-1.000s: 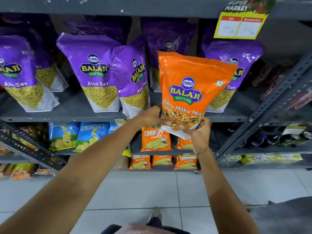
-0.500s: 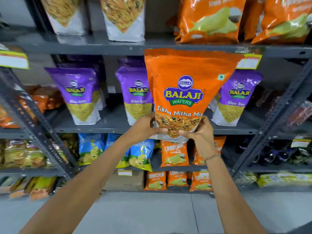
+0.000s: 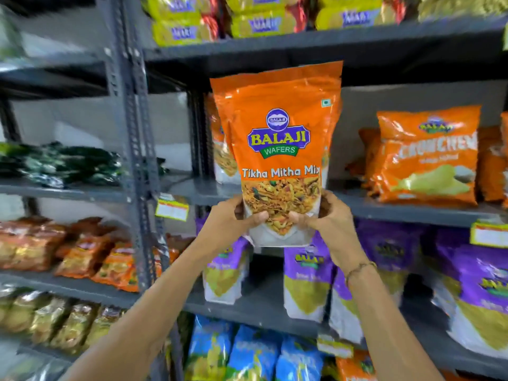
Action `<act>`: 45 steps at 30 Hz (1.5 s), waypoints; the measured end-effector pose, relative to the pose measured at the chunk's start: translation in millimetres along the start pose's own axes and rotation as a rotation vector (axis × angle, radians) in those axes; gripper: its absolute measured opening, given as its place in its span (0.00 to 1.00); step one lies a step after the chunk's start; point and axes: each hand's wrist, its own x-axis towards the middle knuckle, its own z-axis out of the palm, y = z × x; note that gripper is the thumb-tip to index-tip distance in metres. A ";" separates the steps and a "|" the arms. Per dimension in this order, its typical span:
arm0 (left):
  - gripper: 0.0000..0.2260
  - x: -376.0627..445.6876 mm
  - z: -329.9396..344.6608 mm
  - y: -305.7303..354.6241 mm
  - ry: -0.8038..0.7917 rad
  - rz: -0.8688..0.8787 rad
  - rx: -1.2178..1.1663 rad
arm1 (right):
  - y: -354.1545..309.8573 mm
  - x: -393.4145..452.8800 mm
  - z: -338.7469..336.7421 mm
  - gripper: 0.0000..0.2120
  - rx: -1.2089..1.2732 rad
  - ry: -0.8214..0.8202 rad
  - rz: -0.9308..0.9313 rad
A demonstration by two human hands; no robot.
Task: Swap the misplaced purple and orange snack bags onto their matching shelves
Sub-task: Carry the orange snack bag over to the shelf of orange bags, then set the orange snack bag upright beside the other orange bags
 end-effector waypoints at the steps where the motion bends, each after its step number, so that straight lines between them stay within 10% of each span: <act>1: 0.11 9.4 -11.4 -0.2 0.023 0.006 0.010 | -1.6 13.2 11.0 0.28 -0.003 -0.008 -0.025; 20: 0.10 168.5 -110.0 -112.9 0.150 -0.128 -0.047 | 97.1 184.8 137.4 0.21 -0.070 0.027 0.005; 45: 0.18 220.5 -126.5 -170.6 0.104 -0.062 0.016 | 127.5 208.1 160.9 0.27 -0.339 0.018 0.005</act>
